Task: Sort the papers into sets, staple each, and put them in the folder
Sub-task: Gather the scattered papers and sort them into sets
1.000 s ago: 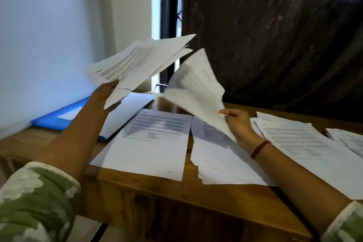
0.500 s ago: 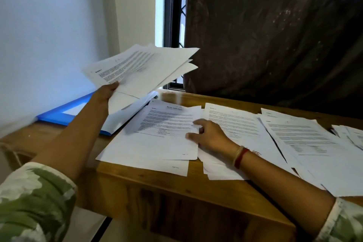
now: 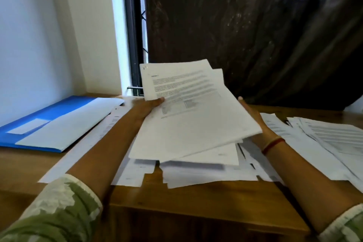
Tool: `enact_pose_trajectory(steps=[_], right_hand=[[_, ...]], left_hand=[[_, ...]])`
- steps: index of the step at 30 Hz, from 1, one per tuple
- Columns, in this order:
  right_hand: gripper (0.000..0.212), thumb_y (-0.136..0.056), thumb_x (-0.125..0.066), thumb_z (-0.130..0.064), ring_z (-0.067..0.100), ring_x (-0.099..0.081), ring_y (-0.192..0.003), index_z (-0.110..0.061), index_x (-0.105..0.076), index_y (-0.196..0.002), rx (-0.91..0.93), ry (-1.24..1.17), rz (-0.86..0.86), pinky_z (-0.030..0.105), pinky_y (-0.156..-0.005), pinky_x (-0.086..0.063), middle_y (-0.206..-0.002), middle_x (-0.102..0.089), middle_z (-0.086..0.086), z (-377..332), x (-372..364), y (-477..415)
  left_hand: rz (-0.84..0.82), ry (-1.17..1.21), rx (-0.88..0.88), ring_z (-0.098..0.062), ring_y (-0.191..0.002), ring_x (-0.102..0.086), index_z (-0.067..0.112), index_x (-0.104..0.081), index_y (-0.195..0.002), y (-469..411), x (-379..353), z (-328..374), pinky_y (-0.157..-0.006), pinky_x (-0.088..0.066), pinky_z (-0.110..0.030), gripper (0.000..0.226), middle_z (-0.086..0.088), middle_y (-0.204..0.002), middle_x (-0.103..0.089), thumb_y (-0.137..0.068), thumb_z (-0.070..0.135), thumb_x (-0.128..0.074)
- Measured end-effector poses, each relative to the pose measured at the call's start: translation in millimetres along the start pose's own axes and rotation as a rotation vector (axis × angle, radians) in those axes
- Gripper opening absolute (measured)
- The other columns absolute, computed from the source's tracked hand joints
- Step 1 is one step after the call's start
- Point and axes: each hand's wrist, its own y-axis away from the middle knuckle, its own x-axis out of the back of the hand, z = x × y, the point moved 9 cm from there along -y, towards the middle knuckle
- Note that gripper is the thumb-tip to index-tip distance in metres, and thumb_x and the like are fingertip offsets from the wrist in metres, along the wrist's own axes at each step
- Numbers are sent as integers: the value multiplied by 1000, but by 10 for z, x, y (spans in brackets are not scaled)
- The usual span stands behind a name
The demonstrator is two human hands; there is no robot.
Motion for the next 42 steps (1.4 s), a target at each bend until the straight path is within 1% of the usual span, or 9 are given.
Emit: enact_pose_trajectory(steps=[3, 9, 19, 27, 30, 32, 35, 38, 42], right_hand=[[52, -82, -57, -67, 20, -67, -90, -18, -69, -97, -133, 3, -149, 38, -90, -51, -97, -72, 4, 151, 142, -59], [12, -78, -77, -10, 23, -69, -73, -6, -65, -78, -100, 206, -110, 27, -65, -58, -89, -72, 12, 206, 301, -139], [20, -83, -75, -15, 23, -65, -73, -1, -61, -78, 43, 133, 119, 31, -75, -51, -80, -68, 8, 128, 430, -176], [28, -97, -55, -12, 28, -60, -98, -1, -58, -122, -4, 127, 87, 35, -87, -48, -119, -62, 12, 109, 219, -215], [27, -97, -54, -10, 32, -60, -103, -1, -59, -122, 27, 236, 21, 42, -95, -49, -121, -62, 12, 114, -259, -145], [26, -96, -54, -9, 33, -60, -106, -3, -60, -121, 79, 309, -42, 44, -96, -49, -121, -62, 13, 83, -684, -65], [25, -97, -53, -15, 26, -58, -100, -11, -57, -122, 155, 456, -93, 35, -85, -47, -119, -61, 7, 88, -1234, 57], [30, -99, -50, -21, 17, -51, -92, -22, -43, -129, 114, 546, -122, 32, -77, -42, -110, -52, -1, 260, -1597, 191], [46, -98, -49, -14, 20, -57, -97, -30, -32, -137, 41, 491, -209, 33, -80, -53, -116, -53, 0, 495, -1888, 304]], left_hand=[[-58, -23, 80, -3, -73, -70, 11, -54, -123, -53, -373, -193, -58, -55, -18, 31, -4, -109, -66, -93, 2, -55], [-126, 26, 169, -25, -94, -68, 13, -56, -125, -121, -665, -412, -70, -60, -38, 35, -10, -114, -67, -91, 4, -59], [-107, 136, 210, -24, -89, -71, 12, -58, -122, -38, -592, -394, -64, -60, -37, 30, -10, -109, -70, -93, 6, -57], [348, 410, 141, -8, -65, -70, 12, -51, -111, 167, 754, 37, -61, -56, -20, 16, -1, -73, -73, -101, 7, -40], [599, 592, 164, -12, -118, -58, 12, -54, -121, 287, 1388, 104, -79, -52, -19, 24, -1, -128, -61, -100, 8, -43], [683, 875, 162, -9, -104, -66, 8, -62, -113, 341, 1715, 84, -68, -53, -17, 22, 1, -104, -71, -98, 2, -48], [726, 953, 145, -12, -80, -67, 6, -59, -75, 444, 2046, 112, -86, -49, -15, 24, -4, -45, -63, -96, -1, -48], [752, 1006, 122, -14, -64, -58, 4, -55, -71, 565, 2220, 130, -94, -44, -15, 27, -5, -46, -61, -96, 0, -48], [752, 998, 109, -11, -102, -64, 6, -55, -76, 644, 2308, 105, -90, -47, -15, 22, -4, -59, -65, -97, 3, -48]])
